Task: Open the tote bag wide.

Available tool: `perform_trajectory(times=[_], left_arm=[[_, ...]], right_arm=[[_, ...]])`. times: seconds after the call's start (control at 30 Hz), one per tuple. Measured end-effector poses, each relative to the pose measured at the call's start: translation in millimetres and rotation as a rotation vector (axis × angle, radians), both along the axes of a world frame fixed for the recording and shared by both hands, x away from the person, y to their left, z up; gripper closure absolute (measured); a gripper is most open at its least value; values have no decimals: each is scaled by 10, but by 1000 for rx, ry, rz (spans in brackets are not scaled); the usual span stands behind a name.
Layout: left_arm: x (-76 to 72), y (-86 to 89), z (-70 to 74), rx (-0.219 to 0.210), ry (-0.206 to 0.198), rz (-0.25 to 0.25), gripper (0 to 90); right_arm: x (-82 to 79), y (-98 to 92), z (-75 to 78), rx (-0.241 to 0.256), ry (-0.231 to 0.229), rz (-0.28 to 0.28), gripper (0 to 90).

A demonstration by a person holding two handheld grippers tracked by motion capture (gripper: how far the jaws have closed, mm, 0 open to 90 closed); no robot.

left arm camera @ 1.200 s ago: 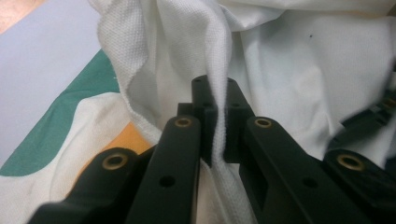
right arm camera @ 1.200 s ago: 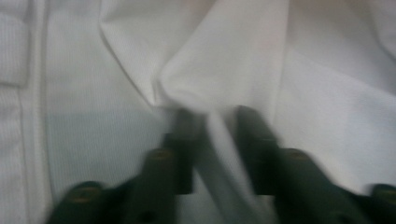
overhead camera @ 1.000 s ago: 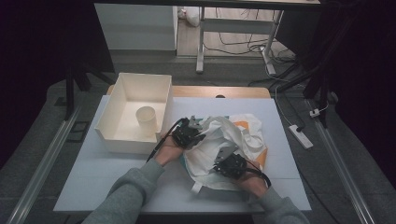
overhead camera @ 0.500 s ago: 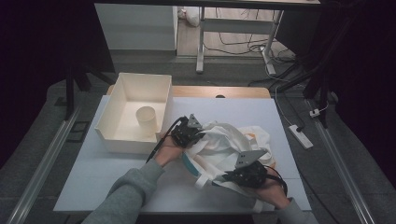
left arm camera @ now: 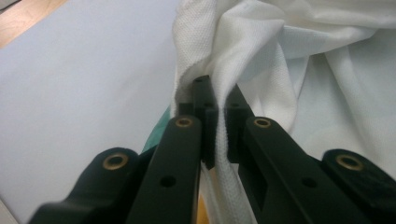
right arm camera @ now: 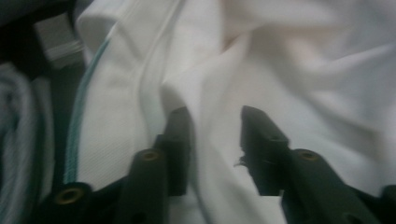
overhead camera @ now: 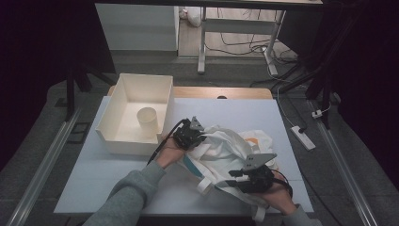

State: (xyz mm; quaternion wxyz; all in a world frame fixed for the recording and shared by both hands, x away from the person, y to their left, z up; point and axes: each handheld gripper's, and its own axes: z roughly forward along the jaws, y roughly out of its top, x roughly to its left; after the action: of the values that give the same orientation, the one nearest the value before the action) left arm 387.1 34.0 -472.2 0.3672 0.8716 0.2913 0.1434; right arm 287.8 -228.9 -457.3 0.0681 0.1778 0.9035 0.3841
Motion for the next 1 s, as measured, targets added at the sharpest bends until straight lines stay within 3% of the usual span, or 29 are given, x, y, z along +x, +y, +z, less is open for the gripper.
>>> perform_trajectory(times=[0.1, 0.2, 0.33, 0.53, 0.67, 0.83, 0.93, 1.0], left_arm=[[4, 5, -13, -10, 13, -4, 869], [-10, -4, -13, -6, 9, -6, 869], [-14, 0, -13, -8, 10, -9, 869], [-4, 3, -18, -7, 13, -13, 869], [8, 0, -31, -4, 16, -19, 869], [-1, 8, -25, -1, 15, -24, 868], [-6, 4, -35, -5, 17, -21, 868], [-11, 5, -46, -2, 19, -19, 868]], right_arm=[[42, -82, 149, 16, -75, -97, 542], [106, -174, 277, 52, -112, -176, 533], [253, -206, 354, -27, -160, -295, 505], [530, -186, 278, -124, -155, -378, 503], [681, -149, 227, -158, -133, -402, 500], [813, -134, 71, -254, -114, -431, 492], [837, -189, -56, -250, -75, -421, 543], [833, -210, -75, -230, -66, -407, 622]])
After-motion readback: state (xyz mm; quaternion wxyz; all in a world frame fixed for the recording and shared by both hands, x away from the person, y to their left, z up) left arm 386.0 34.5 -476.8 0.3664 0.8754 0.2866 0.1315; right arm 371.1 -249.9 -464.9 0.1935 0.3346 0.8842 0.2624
